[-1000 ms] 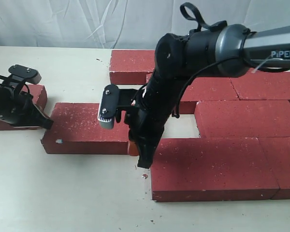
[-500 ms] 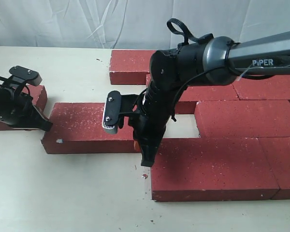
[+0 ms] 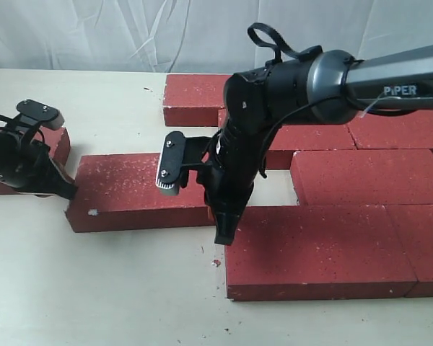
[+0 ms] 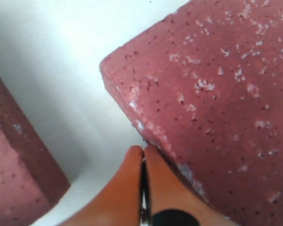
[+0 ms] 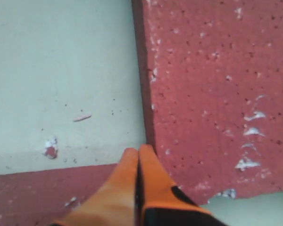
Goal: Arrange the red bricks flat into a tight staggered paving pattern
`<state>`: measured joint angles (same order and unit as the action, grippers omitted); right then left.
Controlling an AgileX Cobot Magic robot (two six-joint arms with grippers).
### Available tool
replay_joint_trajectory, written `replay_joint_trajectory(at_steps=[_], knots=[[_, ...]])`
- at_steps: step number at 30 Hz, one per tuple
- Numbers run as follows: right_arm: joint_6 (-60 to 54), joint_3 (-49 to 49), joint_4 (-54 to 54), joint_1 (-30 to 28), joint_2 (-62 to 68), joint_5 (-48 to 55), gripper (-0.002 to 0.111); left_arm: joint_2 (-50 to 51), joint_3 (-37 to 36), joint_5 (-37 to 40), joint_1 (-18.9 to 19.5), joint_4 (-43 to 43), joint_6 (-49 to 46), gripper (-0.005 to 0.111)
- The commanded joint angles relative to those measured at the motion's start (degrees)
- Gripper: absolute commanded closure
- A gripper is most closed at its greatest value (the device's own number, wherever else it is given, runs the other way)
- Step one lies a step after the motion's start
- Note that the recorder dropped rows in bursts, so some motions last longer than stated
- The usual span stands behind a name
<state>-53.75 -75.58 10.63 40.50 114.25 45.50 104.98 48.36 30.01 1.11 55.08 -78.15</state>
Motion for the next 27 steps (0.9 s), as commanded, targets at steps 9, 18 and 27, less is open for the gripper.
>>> replay_joint_trajectory(at_steps=[9, 18, 27], knots=[[10.08, -0.09, -2.56, -0.46, -9.24, 5.22, 0.109, -0.3, -0.19, 3.29, -0.67, 4.84, -4.92, 0.107], [18.13, -0.09, -9.61, -0.86, -9.35, 0.85, 0.109, -0.3, -0.19, 3.41, -0.67, 6.31, -4.92, 0.107], [19.01, 0.02, -4.93, -10.18, -9.35, -3.11, 0.109, -0.3, -0.19, 4.69, -0.67, 7.11, -5.53, 0.107]])
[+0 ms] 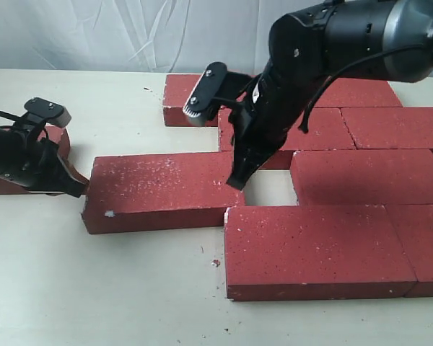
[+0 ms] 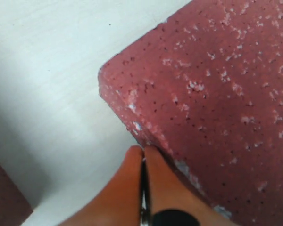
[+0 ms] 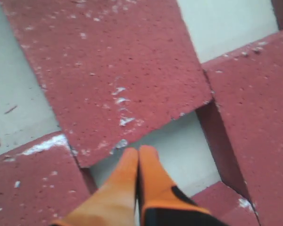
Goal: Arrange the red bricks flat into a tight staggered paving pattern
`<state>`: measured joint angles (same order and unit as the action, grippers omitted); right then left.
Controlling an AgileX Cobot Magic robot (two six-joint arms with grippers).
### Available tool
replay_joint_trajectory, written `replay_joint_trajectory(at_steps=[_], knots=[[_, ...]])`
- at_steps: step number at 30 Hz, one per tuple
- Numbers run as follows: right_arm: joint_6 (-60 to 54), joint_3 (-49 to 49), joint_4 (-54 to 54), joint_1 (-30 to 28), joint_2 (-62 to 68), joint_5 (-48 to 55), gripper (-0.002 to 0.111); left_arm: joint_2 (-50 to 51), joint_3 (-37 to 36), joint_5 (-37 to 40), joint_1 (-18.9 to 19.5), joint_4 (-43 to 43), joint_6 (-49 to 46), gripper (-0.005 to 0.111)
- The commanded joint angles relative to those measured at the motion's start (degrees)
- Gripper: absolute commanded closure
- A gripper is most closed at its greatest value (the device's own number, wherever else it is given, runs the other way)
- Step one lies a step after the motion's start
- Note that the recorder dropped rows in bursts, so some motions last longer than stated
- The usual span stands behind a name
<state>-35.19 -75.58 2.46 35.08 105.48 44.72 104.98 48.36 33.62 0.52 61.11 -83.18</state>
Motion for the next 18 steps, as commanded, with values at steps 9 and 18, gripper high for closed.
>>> replay_joint_trajectory(at_steps=[9, 18], knots=[[0.54, 0.3, 8.95, -11.61, -0.58, -5.84, 0.109, 0.29, -0.19, 1.34, -0.08, 2.78, -1.3, 0.107], [0.54, 0.67, 9.87, -11.61, -0.58, -7.17, 0.109, 1.18, 0.75, 0.26, -4.14, 2.79, -1.53, 0.107]])
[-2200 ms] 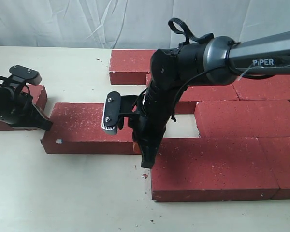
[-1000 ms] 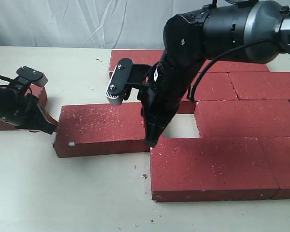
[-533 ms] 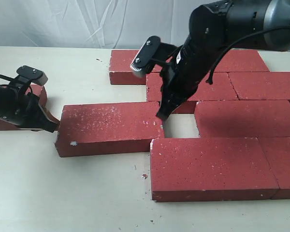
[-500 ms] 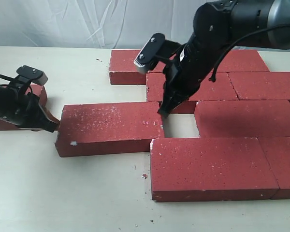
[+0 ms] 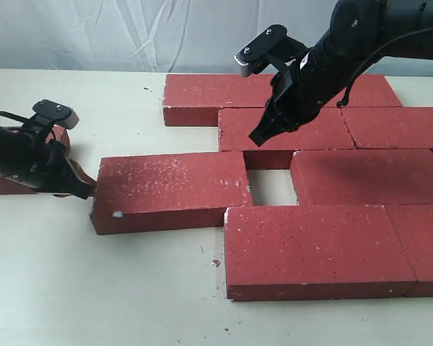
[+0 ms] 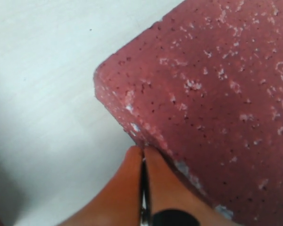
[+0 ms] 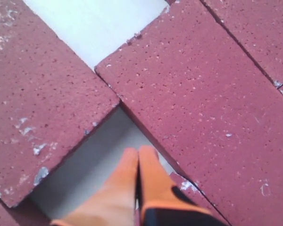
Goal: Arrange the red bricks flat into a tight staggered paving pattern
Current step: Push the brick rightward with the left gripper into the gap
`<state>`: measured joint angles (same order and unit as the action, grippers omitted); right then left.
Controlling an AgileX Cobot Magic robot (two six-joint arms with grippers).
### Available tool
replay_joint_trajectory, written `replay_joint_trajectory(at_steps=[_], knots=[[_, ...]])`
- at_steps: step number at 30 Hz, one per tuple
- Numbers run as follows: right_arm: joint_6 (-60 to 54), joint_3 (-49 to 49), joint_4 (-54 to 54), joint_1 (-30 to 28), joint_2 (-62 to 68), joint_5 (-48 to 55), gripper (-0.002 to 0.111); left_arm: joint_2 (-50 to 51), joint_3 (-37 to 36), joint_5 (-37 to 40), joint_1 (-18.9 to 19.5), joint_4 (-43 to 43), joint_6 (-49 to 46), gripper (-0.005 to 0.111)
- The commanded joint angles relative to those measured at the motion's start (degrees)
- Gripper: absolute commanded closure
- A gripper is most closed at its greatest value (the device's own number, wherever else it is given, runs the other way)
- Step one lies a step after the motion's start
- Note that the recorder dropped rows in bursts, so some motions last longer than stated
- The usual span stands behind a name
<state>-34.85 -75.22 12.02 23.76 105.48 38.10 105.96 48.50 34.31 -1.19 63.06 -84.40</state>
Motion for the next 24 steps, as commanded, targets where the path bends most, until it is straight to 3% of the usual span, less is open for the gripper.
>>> replay_joint_trajectory(at_steps=[1, 24], knots=[[0.2, 0.31, 0.32, -0.29, -0.58, -0.54, 0.109, 0.2, 0.61, -1.21, -3.11, 0.84, -0.31, 0.107], [0.2, 0.31, 0.48, -0.29, -0.58, -1.15, 0.109, 4.24, 3.93, -6.1, -11.56, 3.9, -0.31, 0.107]])
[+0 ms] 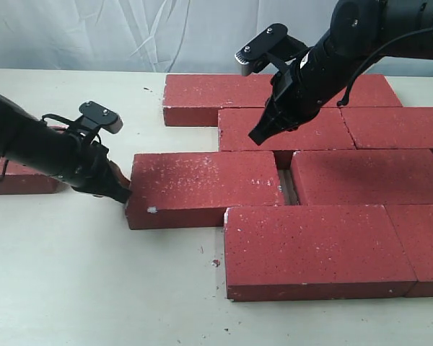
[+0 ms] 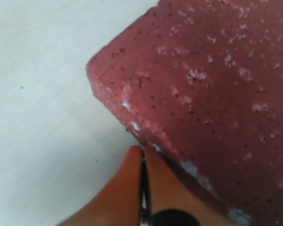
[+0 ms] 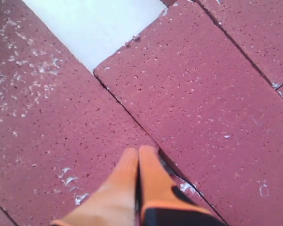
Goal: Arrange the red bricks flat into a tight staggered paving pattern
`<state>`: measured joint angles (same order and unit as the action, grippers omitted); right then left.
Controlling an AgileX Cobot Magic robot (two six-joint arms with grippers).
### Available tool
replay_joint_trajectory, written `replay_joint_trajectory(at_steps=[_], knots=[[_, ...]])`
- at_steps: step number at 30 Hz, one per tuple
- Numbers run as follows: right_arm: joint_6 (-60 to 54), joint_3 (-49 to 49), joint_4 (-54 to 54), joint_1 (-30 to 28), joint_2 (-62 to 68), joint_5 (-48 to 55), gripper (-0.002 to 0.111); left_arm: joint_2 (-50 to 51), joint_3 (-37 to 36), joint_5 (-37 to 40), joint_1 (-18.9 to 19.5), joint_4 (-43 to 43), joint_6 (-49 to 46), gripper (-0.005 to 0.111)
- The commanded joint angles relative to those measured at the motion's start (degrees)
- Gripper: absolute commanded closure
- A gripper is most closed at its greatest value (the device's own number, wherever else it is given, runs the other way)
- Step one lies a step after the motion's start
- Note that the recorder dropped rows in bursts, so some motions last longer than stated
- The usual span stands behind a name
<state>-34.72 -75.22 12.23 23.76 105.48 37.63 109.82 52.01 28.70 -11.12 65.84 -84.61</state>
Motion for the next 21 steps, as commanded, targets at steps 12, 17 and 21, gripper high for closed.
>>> replay_joint_trajectory(at_steps=[12, 17, 21], knots=[[0.08, 0.31, 0.26, -0.29, -0.58, -0.92, 0.109, 4.22, 3.49, -0.1, -4.99, 1.79, -0.1, 0.107], [0.08, 0.31, 0.26, -0.29, -0.58, -0.92, 0.109, 4.61, 4.13, 1.17, -5.57, 1.42, -0.21, 0.107], [0.08, 0.31, 0.26, -0.29, -0.58, -1.04, 0.109, 4.26, 4.13, -1.08, -4.91, 0.11, 2.56, 0.107]])
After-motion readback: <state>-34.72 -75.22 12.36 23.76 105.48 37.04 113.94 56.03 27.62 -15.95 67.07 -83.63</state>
